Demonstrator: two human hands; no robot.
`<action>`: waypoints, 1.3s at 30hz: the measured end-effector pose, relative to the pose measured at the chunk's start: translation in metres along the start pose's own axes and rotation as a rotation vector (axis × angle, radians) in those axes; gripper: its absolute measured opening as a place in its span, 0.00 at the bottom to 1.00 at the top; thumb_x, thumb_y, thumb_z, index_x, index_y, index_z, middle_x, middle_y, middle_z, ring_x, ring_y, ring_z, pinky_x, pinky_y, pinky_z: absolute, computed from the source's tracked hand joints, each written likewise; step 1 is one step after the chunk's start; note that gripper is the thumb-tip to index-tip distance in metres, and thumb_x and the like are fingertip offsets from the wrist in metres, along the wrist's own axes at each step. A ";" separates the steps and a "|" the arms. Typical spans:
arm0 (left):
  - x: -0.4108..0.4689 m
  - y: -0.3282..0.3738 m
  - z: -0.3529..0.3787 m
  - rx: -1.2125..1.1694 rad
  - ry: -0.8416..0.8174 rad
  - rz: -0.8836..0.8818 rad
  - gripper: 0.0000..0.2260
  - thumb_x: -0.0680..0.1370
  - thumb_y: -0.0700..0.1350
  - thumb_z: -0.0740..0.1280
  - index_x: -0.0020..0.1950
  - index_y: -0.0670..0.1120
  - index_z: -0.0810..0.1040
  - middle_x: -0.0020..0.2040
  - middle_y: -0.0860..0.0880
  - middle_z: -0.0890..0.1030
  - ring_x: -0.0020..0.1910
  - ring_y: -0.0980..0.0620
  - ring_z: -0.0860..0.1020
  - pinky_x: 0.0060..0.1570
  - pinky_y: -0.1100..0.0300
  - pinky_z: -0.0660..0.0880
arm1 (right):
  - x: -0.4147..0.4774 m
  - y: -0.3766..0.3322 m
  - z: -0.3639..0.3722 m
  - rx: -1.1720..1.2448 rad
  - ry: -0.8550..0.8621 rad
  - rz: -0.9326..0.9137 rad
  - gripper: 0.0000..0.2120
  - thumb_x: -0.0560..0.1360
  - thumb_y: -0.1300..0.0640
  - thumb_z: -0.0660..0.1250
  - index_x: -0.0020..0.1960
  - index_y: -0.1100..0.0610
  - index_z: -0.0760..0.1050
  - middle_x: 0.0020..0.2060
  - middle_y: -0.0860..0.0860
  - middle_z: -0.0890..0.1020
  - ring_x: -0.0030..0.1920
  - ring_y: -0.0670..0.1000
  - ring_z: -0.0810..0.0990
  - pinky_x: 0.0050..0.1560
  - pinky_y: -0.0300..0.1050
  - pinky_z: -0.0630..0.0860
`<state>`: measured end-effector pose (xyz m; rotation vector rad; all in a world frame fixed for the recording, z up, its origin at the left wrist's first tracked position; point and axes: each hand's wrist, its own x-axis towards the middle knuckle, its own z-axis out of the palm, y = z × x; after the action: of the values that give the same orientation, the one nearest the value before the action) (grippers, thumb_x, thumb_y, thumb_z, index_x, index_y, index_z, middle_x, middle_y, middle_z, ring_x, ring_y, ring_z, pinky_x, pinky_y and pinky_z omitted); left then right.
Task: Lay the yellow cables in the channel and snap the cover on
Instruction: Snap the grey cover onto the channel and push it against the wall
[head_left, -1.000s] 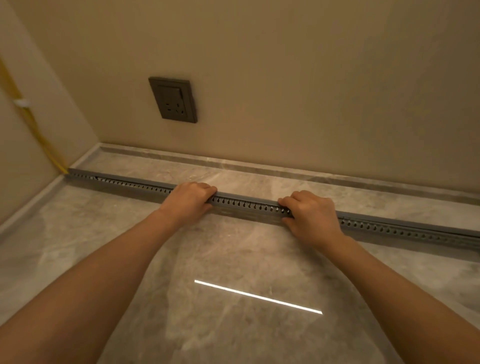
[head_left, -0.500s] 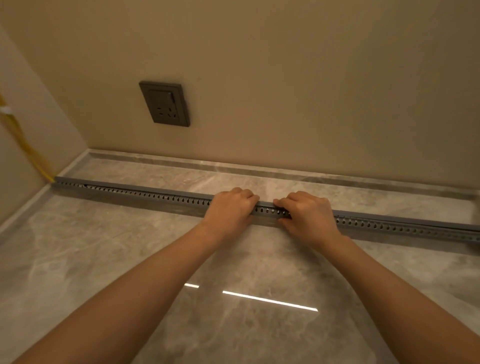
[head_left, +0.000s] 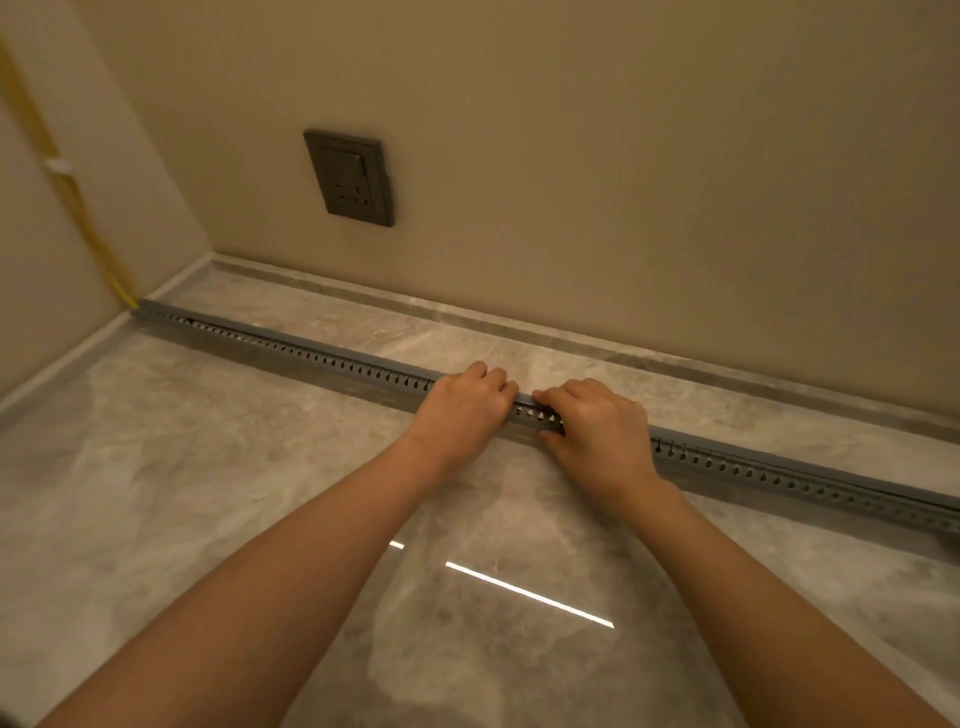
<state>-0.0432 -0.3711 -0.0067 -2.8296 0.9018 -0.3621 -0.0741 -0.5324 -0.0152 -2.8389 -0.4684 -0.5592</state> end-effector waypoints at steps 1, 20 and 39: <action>0.000 0.000 0.000 0.000 -0.009 0.000 0.12 0.79 0.43 0.59 0.61 0.43 0.71 0.57 0.45 0.75 0.56 0.46 0.73 0.45 0.54 0.73 | 0.001 0.000 0.001 -0.011 -0.012 0.001 0.15 0.67 0.59 0.72 0.53 0.55 0.80 0.43 0.52 0.83 0.45 0.56 0.80 0.36 0.46 0.73; 0.010 -0.004 -0.001 0.074 -0.090 0.067 0.09 0.79 0.42 0.59 0.58 0.42 0.72 0.55 0.44 0.76 0.52 0.46 0.74 0.44 0.54 0.73 | -0.039 0.043 -0.036 -0.227 -0.173 0.149 0.13 0.73 0.58 0.65 0.58 0.53 0.74 0.50 0.50 0.79 0.49 0.53 0.75 0.39 0.43 0.67; 0.022 -0.024 -0.001 0.042 -0.055 0.289 0.07 0.77 0.43 0.61 0.51 0.45 0.77 0.50 0.48 0.79 0.49 0.47 0.76 0.37 0.56 0.65 | -0.019 0.022 -0.044 -0.344 -0.384 0.358 0.12 0.71 0.58 0.65 0.54 0.53 0.73 0.48 0.51 0.77 0.49 0.54 0.75 0.39 0.45 0.68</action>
<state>-0.0127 -0.3648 0.0031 -2.6049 1.2523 -0.2609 -0.0973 -0.5690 0.0138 -3.2596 0.0997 -0.0225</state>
